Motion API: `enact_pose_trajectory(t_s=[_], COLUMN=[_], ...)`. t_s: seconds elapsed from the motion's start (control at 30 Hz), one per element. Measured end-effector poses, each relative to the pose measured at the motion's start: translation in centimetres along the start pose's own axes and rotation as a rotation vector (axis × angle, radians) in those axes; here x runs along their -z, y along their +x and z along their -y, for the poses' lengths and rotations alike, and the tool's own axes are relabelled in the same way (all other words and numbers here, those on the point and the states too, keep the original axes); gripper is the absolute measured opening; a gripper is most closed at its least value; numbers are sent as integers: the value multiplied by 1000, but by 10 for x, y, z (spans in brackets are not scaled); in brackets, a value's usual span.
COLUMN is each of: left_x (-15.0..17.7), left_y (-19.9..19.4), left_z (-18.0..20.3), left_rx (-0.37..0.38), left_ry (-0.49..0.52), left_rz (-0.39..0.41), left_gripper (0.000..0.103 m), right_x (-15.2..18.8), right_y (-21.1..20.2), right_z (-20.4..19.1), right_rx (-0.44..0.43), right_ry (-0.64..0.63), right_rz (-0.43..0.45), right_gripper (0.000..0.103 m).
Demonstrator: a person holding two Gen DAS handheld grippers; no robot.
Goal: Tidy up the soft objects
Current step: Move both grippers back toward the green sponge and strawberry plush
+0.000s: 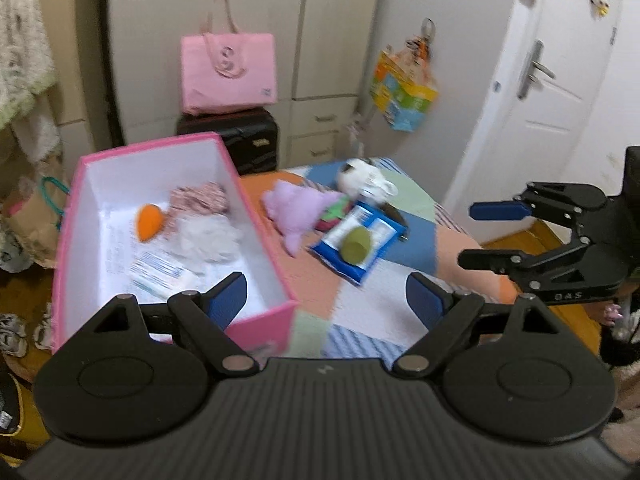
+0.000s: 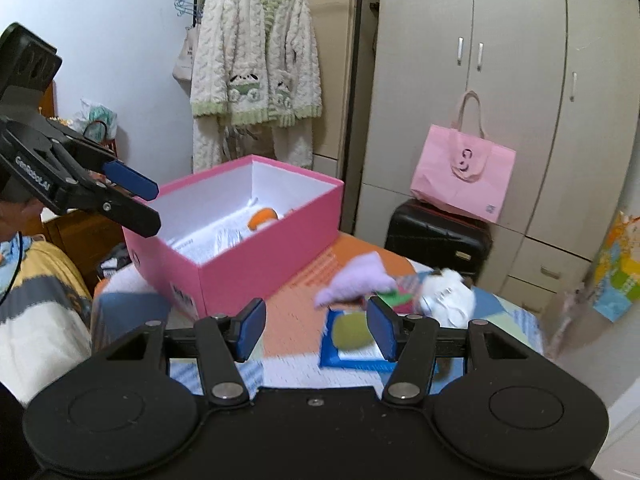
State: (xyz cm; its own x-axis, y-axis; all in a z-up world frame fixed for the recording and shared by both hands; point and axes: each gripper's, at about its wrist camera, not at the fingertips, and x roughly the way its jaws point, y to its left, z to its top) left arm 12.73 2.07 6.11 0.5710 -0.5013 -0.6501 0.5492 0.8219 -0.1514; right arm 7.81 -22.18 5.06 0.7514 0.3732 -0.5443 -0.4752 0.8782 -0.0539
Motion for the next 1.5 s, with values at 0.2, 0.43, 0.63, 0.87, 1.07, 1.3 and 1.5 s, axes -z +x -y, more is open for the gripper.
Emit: enact_pose_trajectory(t_s=[0.2,0.43,0.63,0.87,1.07,1.3,1.5], left_x=[0,4,3,3,5,8,8], left_y=[20,51,76,105,132,166,185], left_z=[26,47,57,62,63,58,54], left_rx=[58,72,71,64,46,-25,-76], left_ry=[21,33,42,30,18,-7,-20], left_rz=[-46,-72,-65,-57,-37,-24,14], left_gripper=[87,85,85,83,78,69,64], right_x=[16,35,46,55,63,70,62], right_y=[-12,-18,-10,1,18,48,66], right_z=[7,21,37,57,77,94,110], right_rx=[7,0,-23,-41,-51,-48,-70], right_ry=[-21,-42,-36,-14,33,60,111], right_rz=[-8,-24,-49,-62,-74,-74,-35], right_gripper=[62,62,62,62,62,62,62])
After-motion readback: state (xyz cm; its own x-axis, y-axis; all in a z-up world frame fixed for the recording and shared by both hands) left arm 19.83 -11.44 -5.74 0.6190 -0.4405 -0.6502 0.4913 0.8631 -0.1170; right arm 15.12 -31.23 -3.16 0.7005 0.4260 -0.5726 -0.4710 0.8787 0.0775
